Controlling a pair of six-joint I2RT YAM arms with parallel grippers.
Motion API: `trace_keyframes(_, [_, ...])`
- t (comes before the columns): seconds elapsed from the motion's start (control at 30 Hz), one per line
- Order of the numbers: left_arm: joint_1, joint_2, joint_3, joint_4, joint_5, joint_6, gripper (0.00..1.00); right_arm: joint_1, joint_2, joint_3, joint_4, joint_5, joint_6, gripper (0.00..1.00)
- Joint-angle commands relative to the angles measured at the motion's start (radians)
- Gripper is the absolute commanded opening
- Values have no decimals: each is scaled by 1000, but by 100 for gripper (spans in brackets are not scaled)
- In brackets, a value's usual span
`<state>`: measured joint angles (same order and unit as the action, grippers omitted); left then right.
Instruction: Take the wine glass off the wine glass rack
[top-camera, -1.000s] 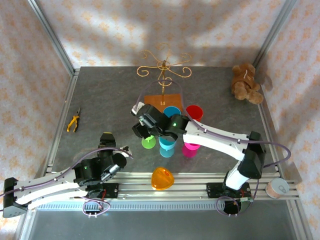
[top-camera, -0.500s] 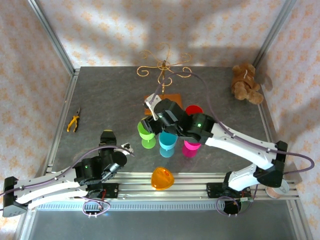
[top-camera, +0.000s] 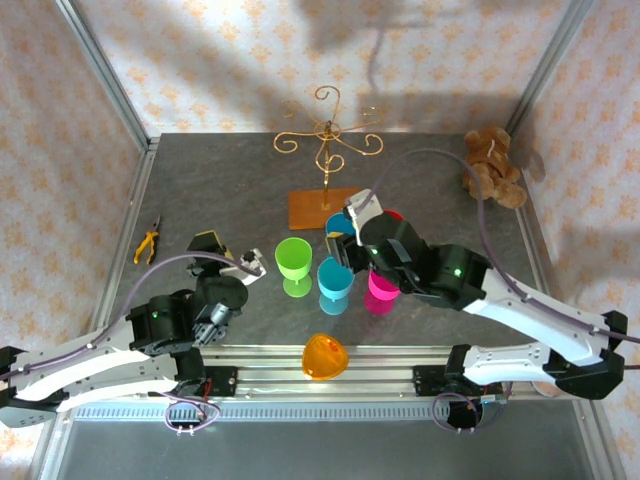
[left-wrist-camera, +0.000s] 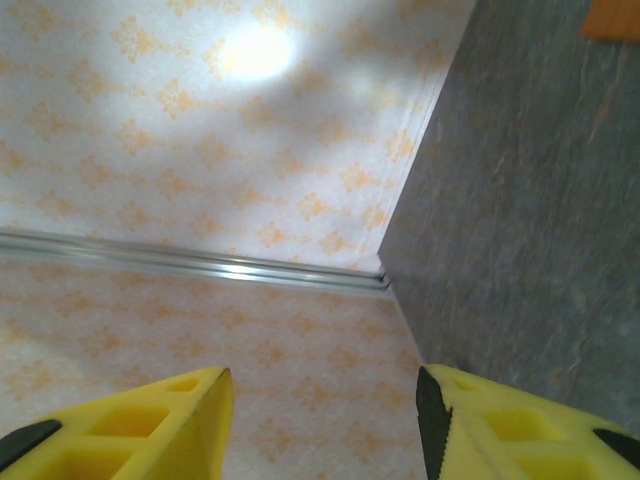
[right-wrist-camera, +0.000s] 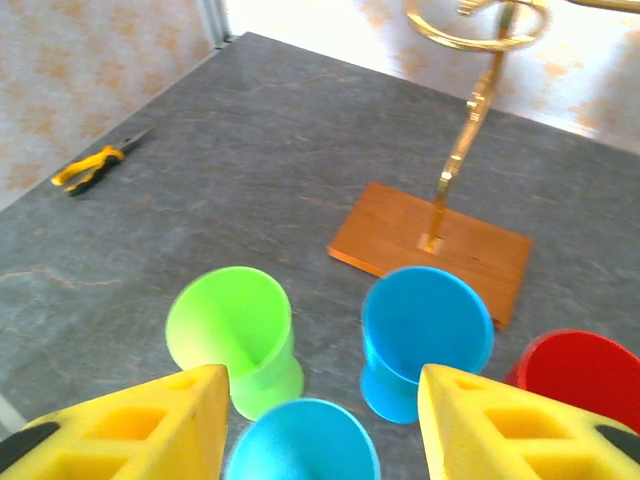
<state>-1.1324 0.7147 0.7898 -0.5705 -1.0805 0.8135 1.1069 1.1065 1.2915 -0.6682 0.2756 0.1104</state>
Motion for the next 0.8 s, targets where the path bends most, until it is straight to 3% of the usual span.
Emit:
trace_keyframes(0.0, [0,36,35,-29,51,-162,56,-50,-32,-19,-91,104,60,54])
trace_keyframes(0.1, [46,40,49,20,107,-231,58,-138,-72,-62,-97,94,68,55])
trace_keyframes(0.3, [234,38,114,74,345,-432,63,-364,-145,-135,-54,-21,41,58])
trace_keyframes(0.57, [570,117,114,208,690,-672,65,-691,-116,-199,40,-192,-1,62])
trace_keyframes(0.77, [807,208,114,270,908,-813,65,-900,-77,-338,222,-303,-14,66])
